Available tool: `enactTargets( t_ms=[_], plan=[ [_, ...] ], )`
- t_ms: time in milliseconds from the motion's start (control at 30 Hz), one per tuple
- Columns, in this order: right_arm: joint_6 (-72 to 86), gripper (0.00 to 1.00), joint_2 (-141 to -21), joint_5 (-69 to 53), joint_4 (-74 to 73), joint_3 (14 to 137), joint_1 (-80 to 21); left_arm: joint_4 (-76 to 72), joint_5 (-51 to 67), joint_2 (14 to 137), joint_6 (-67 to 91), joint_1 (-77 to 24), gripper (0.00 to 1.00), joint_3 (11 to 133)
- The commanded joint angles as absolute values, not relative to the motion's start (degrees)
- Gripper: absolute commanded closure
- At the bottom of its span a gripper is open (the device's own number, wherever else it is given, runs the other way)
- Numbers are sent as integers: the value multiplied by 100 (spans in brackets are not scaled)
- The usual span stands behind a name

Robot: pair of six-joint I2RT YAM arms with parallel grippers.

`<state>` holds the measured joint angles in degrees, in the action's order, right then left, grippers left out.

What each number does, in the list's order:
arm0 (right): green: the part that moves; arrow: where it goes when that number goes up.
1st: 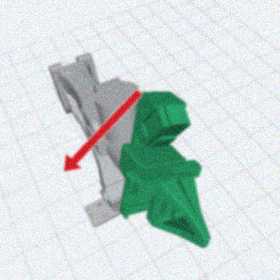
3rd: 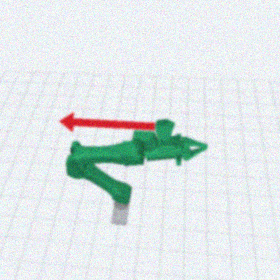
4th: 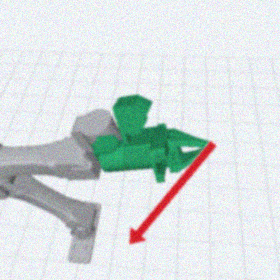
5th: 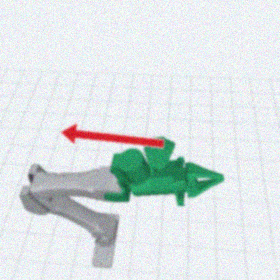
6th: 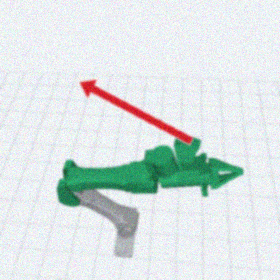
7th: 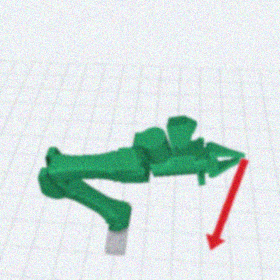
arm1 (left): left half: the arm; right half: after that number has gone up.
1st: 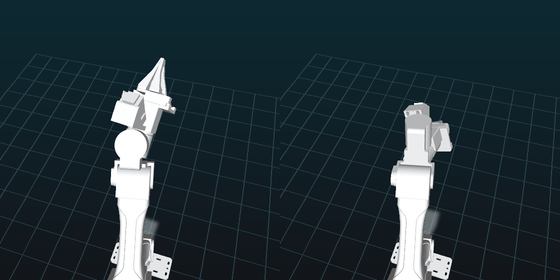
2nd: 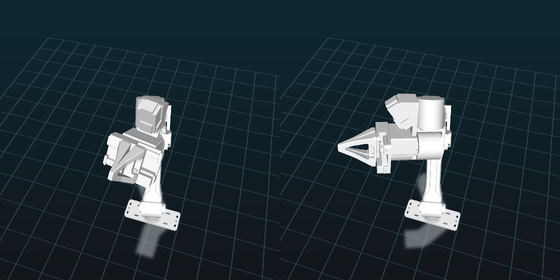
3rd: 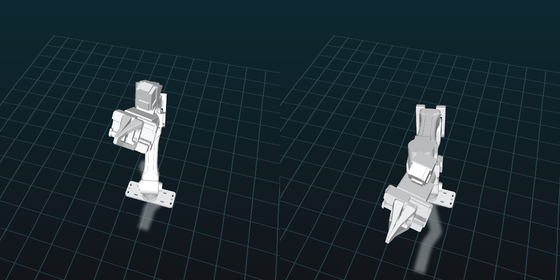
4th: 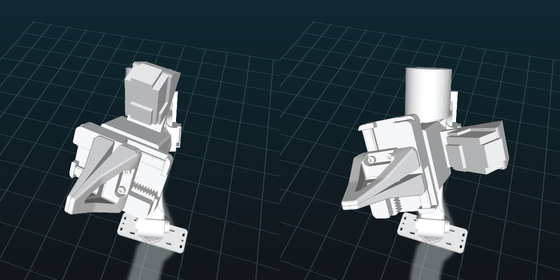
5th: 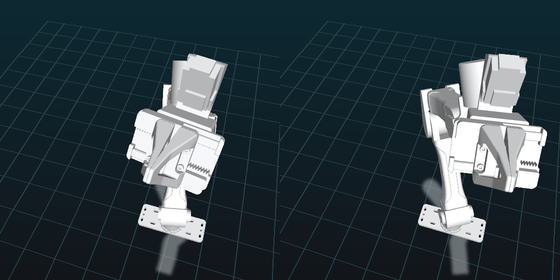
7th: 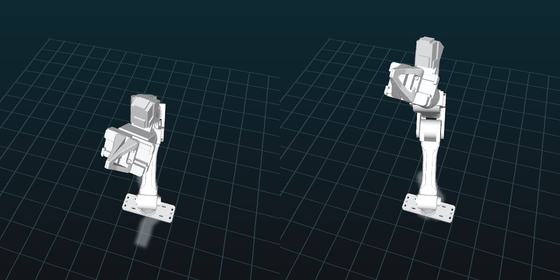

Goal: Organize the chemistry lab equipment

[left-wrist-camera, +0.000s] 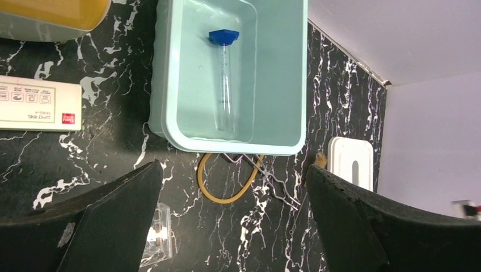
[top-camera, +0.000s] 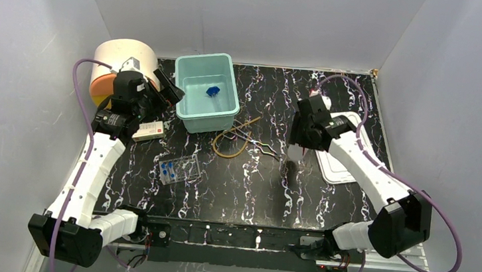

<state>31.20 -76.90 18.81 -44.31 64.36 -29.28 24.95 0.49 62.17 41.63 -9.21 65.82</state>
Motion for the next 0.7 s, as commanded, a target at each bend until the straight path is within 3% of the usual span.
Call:
enactTargets(
  t_ms=[0, 367, 667],
  plan=[
    [2716, 59, -7905, 1819, -4455, 7462, -3078, 2729, -221, 6106, 4145, -905, 2, 6836],
    [1950, 59, -9081, 1905, -4025, 10143, -4237, 3238, -1022, 5845, 3716, -905, 2, 7922],
    [1404, 58, -10322, 1569, -3341, 11652, -4773, 3462, -1697, 5678, 3487, -905, 2, 8546]
  ],
)
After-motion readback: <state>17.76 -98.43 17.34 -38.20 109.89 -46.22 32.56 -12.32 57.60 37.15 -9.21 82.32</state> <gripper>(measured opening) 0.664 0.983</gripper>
